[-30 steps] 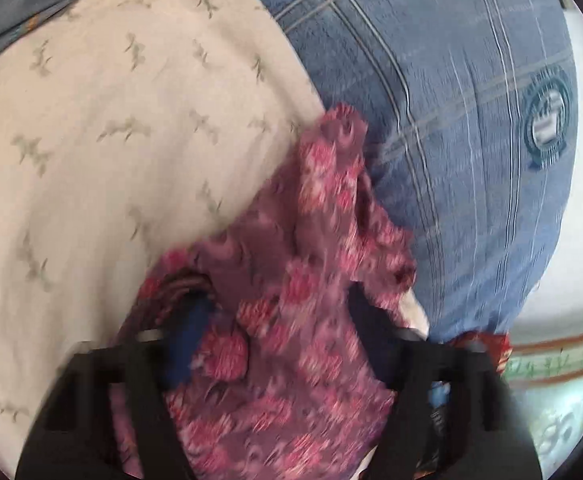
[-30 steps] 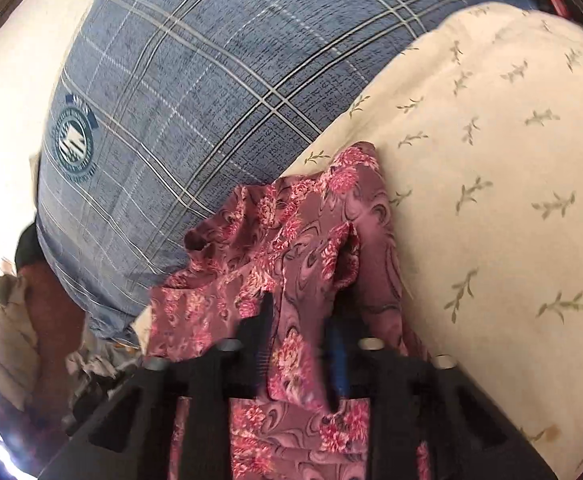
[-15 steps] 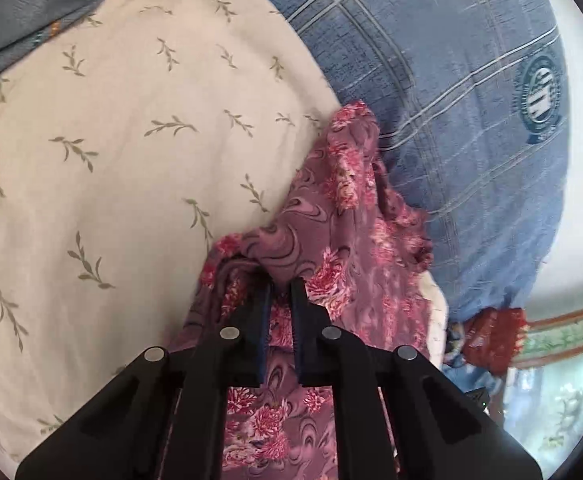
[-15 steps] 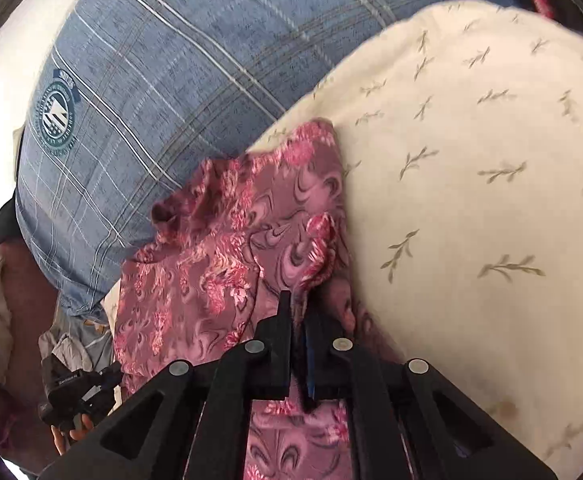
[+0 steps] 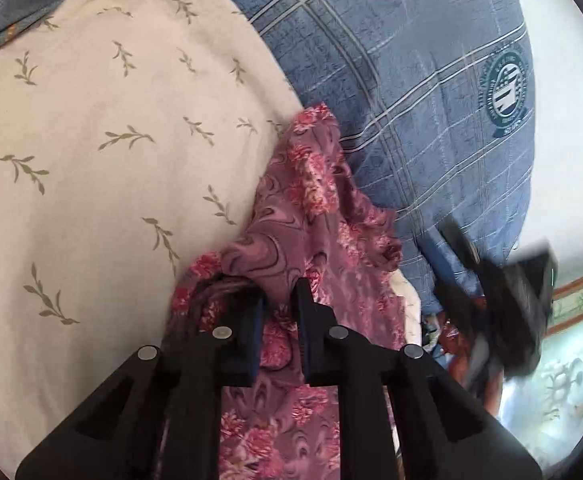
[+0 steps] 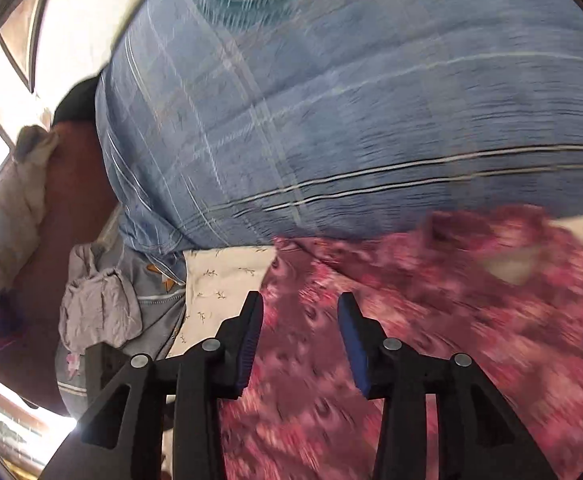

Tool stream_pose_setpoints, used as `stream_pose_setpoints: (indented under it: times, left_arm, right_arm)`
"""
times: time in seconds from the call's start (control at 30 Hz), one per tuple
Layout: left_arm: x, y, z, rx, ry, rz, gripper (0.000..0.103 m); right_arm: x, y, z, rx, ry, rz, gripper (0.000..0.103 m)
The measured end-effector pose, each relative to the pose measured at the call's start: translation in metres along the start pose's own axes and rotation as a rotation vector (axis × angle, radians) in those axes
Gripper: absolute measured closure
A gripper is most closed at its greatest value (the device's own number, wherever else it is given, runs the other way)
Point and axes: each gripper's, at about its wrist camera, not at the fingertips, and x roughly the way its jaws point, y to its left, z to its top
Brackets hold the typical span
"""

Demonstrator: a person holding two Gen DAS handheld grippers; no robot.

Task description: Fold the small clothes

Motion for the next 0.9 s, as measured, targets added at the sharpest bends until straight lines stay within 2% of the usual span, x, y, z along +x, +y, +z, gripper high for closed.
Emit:
stream_pose_setpoints:
  times: [0.07, 0.13, 0.23, 0.33, 0.4, 0.43, 0.47, 0.5, 0.57, 0.6, 0.67, 0.77, 0.8, 0.83, 0.87, 0.9]
  left_arm:
    - [0.000, -0.001, 0.000, 0.001, -0.002, 0.001, 0.091]
    - [-0.001, -0.001, 0.001, 0.001, 0.001, -0.003, 0.091]
    - [0.000, -0.001, 0.001, 0.003, 0.005, 0.002, 0.091]
    - [0.000, -0.002, 0.001, -0.002, 0.007, 0.000, 0.091]
    - [0.000, 0.000, 0.001, -0.006, 0.009, -0.002, 0.091]
    - [-0.001, 0.000, 0.001, -0.008, 0.006, -0.001, 0.091]
    - [-0.002, 0.001, 0.001, -0.011, -0.001, 0.004, 0.091]
    - [-0.005, 0.001, 0.001, -0.013, -0.014, 0.014, 0.091]
    - [-0.009, -0.002, -0.001, 0.000, -0.044, 0.042, 0.091]
    - [-0.010, -0.003, -0.002, 0.009, -0.057, 0.061, 0.091]
    - [-0.011, -0.005, -0.004, 0.021, -0.067, 0.090, 0.091]
    - [-0.013, -0.004, -0.005, 0.020, -0.069, 0.106, 0.091]
    - [-0.013, -0.002, -0.005, 0.011, -0.063, 0.101, 0.091]
    - [-0.015, -0.002, -0.005, 0.004, -0.063, 0.097, 0.091]
    - [-0.018, -0.002, -0.006, -0.002, -0.065, 0.099, 0.091]
    - [-0.024, -0.004, -0.008, -0.002, -0.076, 0.087, 0.091]
  right_arm:
    - [0.042, 0.009, 0.010, -0.054, 0.039, -0.046, 0.062]
    - [0.066, 0.012, 0.014, -0.068, 0.065, -0.083, 0.061]
    - [0.089, 0.013, 0.017, -0.084, 0.081, -0.069, 0.061]
    - [0.109, 0.011, 0.020, -0.091, 0.122, -0.031, 0.055]
    - [0.128, 0.012, 0.019, -0.108, 0.187, 0.025, 0.064]
    - [0.129, 0.019, 0.016, -0.155, 0.190, 0.022, 0.099]
    - [0.128, 0.028, 0.015, -0.206, 0.184, 0.016, 0.100]
    - [0.118, 0.039, 0.015, -0.254, 0.141, 0.030, 0.100]
    - [0.094, 0.045, 0.020, -0.259, 0.046, 0.117, 0.101]
    - [0.088, 0.046, 0.023, -0.246, 0.008, 0.125, 0.101]
    - [0.092, 0.042, 0.025, -0.239, 0.020, 0.066, 0.101]
    - [0.126, 0.027, 0.015, -0.290, 0.143, -0.240, 0.101]
    - [0.129, 0.020, 0.013, -0.271, 0.168, -0.288, 0.101]
    - [0.123, 0.016, 0.012, -0.236, 0.158, -0.266, 0.101]
    - [0.110, 0.014, 0.011, -0.194, 0.116, -0.213, 0.095]
    - [0.096, 0.014, 0.010, -0.153, 0.072, -0.148, 0.095]
